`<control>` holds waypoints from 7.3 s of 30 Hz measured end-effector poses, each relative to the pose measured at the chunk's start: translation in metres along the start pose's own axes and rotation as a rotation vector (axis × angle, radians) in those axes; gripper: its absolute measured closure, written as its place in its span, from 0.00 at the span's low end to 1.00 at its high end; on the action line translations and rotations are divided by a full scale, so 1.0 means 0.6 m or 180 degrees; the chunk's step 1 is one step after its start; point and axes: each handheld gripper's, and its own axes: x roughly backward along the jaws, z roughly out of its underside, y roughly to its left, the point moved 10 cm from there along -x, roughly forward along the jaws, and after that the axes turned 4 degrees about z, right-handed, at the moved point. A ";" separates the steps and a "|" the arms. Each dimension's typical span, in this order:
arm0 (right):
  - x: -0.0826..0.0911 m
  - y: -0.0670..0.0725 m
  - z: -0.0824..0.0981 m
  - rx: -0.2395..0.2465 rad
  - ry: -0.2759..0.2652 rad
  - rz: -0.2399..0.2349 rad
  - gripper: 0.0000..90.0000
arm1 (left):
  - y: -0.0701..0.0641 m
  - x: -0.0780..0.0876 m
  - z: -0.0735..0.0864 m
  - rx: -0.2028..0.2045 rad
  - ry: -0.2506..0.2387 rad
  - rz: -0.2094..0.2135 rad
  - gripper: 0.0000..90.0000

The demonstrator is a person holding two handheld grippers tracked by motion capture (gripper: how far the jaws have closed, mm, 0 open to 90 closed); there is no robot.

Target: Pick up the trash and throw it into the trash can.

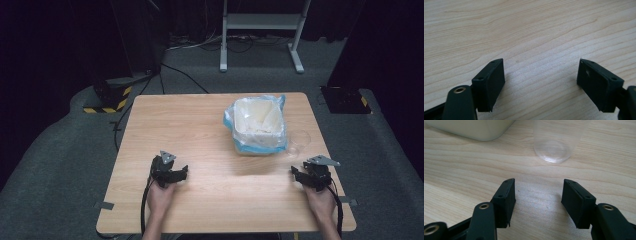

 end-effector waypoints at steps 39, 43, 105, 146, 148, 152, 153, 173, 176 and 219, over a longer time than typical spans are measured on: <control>0.009 -0.001 -0.005 -0.0038 -0.0088 0.0019 0.53 | 0.000 0.000 0.000 -0.0005 0.0001 -0.0008 0.24; 0.013 -0.005 -0.007 -0.0085 -0.0108 -0.0010 0.53 | 0.000 0.000 0.000 -0.0005 0.0001 -0.0008 0.24; 0.085 -0.040 -0.131 -0.0261 -0.0503 -0.0220 0.66 | 0.000 0.000 0.000 -0.0006 0.0001 -0.0007 0.24; 0.010 -0.093 -0.182 -0.0434 -0.0258 -0.0105 0.76 | 0.000 0.000 0.000 -0.0005 0.0000 -0.0006 0.24; 0.008 -0.093 -0.181 -0.0439 -0.0246 -0.0106 0.77 | 0.000 0.000 0.000 -0.0006 0.0001 -0.0004 0.24; 0.002 -0.093 -0.179 -0.0416 -0.0214 -0.0108 0.79 | 0.000 0.000 0.000 -0.0005 0.0001 -0.0004 0.24; 0.001 -0.093 -0.179 -0.0403 -0.0208 -0.0111 0.80 | 0.000 0.000 0.000 -0.0005 0.0000 -0.0007 0.24; -0.007 -0.082 -0.172 -0.0362 -0.0168 -0.0210 0.92 | 0.000 0.000 0.000 -0.0006 0.0000 -0.0005 0.24; -0.004 -0.082 -0.175 -0.0337 -0.0209 -0.0211 0.93 | 0.000 0.000 0.000 -0.0006 0.0001 -0.0006 0.24; 0.087 -0.091 -0.209 -0.0243 -0.0322 -0.0263 0.94 | 0.000 0.000 0.000 -0.0005 0.0000 -0.0007 0.24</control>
